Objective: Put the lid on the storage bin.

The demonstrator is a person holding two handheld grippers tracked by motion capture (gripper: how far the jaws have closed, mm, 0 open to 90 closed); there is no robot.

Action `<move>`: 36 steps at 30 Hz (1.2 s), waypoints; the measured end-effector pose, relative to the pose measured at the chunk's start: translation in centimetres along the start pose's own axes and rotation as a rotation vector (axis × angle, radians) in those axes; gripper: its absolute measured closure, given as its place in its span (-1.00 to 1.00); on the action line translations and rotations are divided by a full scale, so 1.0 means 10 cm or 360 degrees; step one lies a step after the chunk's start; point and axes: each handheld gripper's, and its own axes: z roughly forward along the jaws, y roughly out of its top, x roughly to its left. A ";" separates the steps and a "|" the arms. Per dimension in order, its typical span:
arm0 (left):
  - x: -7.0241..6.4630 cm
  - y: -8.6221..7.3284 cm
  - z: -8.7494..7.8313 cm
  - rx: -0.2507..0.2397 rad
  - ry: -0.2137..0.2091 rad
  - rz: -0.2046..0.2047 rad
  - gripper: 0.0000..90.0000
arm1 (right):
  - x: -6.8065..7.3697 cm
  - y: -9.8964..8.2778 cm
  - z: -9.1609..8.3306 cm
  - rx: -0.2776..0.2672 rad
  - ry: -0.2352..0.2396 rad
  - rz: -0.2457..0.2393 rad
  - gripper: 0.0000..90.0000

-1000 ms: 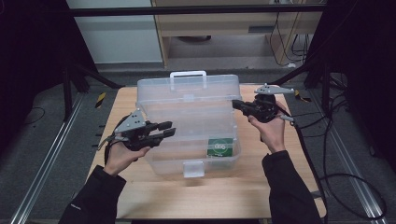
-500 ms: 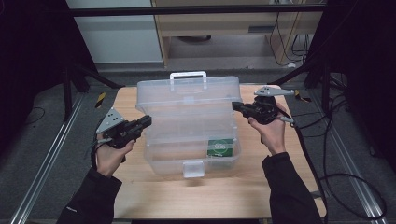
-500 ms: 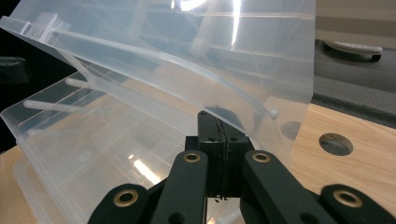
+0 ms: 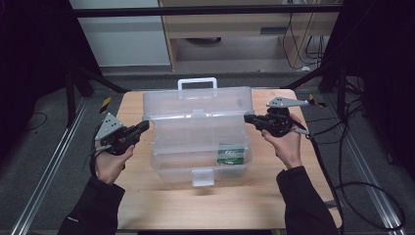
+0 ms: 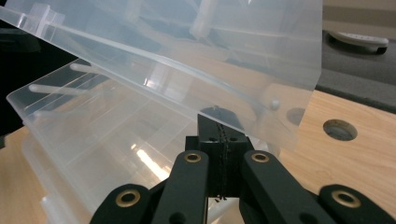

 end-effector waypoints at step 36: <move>-0.08 -0.45 -0.14 0.0385 -0.0055 0.0181 0.92 | 0.15 -0.60 -0.17 0.0291 -0.0100 -0.0112 1.00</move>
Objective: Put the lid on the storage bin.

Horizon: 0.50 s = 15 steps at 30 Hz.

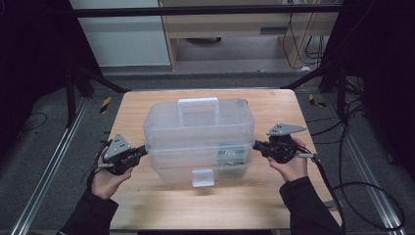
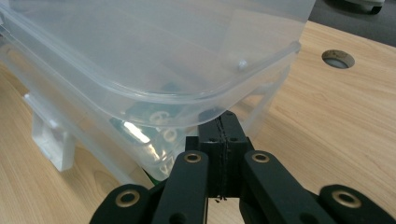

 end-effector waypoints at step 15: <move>0.36 -0.35 0.14 0.0116 0.0248 -0.0202 0.55 | -0.30 -0.25 0.05 0.0071 -0.0226 0.0086 0.83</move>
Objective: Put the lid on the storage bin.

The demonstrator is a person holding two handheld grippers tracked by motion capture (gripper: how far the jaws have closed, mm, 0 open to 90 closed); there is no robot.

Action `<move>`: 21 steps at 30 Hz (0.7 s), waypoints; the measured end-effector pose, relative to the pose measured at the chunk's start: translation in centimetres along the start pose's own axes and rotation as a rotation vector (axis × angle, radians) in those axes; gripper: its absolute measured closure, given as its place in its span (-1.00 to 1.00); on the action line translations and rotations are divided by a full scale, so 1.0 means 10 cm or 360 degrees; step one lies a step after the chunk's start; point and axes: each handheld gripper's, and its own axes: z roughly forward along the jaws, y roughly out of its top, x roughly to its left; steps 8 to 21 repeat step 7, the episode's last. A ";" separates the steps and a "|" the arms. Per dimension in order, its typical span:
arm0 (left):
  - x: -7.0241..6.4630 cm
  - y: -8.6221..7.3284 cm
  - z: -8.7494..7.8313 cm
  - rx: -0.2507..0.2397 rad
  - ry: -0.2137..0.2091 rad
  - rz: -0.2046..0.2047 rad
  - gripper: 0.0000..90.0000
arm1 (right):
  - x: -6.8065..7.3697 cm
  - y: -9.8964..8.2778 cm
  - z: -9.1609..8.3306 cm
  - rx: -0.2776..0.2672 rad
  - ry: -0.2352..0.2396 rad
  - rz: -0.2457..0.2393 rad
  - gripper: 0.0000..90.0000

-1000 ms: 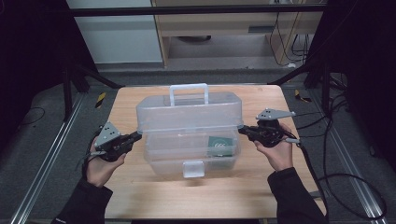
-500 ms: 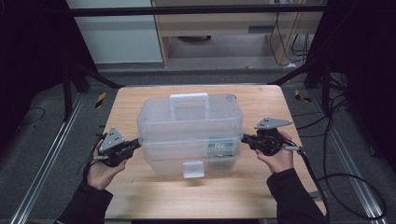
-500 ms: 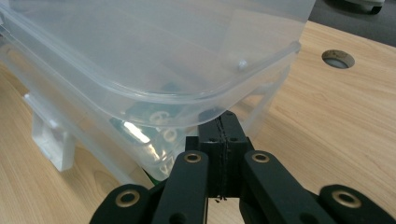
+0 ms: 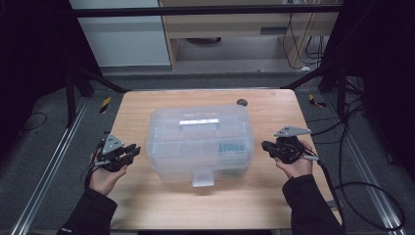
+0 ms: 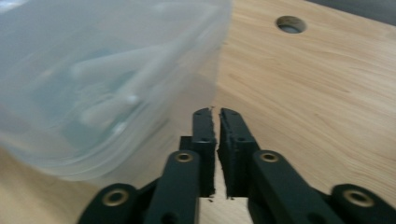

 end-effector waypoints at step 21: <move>0.13 -0.08 0.05 -0.0010 0.0100 -0.0078 0.10 | -0.19 -0.14 0.05 -0.0008 -0.0113 0.0059 0.37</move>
